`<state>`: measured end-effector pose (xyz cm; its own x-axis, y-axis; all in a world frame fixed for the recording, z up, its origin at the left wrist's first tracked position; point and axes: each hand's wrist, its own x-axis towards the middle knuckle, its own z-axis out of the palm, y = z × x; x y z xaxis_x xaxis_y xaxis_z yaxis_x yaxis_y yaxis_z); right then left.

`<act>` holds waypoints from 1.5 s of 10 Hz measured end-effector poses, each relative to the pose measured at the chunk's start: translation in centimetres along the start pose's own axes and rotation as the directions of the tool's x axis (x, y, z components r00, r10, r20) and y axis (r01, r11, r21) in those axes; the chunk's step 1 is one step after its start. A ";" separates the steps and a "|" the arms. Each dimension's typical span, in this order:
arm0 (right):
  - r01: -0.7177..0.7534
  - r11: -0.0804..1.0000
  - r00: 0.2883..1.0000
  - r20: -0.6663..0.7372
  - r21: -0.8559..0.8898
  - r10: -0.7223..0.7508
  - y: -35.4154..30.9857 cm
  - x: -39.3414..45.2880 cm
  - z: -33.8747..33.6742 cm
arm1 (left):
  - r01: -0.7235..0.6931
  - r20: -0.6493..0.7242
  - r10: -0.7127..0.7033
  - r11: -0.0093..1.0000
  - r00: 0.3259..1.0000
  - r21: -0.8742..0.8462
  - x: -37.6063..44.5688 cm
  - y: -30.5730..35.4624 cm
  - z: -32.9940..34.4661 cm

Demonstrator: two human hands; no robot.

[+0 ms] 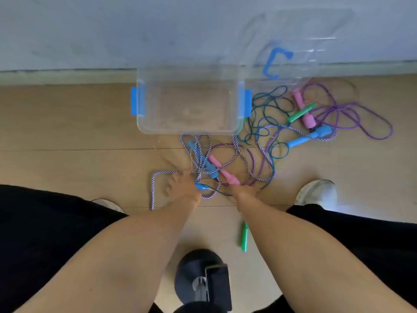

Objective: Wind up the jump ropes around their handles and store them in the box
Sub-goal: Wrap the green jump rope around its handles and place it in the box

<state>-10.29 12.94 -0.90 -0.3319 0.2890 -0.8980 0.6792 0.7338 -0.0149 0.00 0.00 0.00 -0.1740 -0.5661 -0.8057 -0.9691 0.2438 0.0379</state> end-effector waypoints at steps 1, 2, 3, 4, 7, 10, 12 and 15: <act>0.006 0.982 1.000 -0.004 0.190 -0.006 1.8 1.3 0.0 | -0.067 -0.027 0.069 0.995 0.997 0.068 0.5 -0.8 0.8; -0.069 0.955 0.985 0.169 0.290 0.020 2.6 0.9 0.4 | -0.087 0.021 0.087 0.996 0.996 -0.010 0.5 -2.7 1.1; -0.048 0.997 0.964 0.263 0.063 0.029 2.5 -0.4 0.5 | -0.088 0.088 0.087 0.996 0.992 0.008 -0.5 -3.2 -0.2; 0.034 0.992 0.956 0.285 0.123 -0.068 0.3 -1.7 0.3 | -0.186 0.212 0.175 0.982 0.961 0.035 -1.1 -2.8 -2.2; 0.245 0.960 0.816 0.507 0.132 -0.278 -3.9 -7.0 -4.6 | -0.196 0.178 0.187 0.980 0.966 0.034 -5.7 -0.4 -6.7; 0.625 0.759 0.739 0.451 -0.183 -0.500 -9.4 -15.3 -16.2 | -0.360 0.001 0.378 0.883 0.926 0.301 -10.2 3.7 -14.3; 0.835 0.434 0.549 0.577 -0.339 -0.604 -13.0 -24.0 -21.2 | -0.633 0.019 0.643 0.748 0.766 0.198 -17.3 7.7 -21.2; 0.865 0.175 0.428 0.512 -0.469 -0.744 -14.7 -26.3 -22.3 | -0.784 0.131 0.773 0.613 0.621 0.097 -17.8 8.0 -24.5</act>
<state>-26.14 8.29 32.73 -0.3124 -0.7375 -0.5988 -0.4757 0.6671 -0.5733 -8.90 -7.26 29.09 -0.8344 -0.0599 -0.5479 -0.4405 0.6699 0.5976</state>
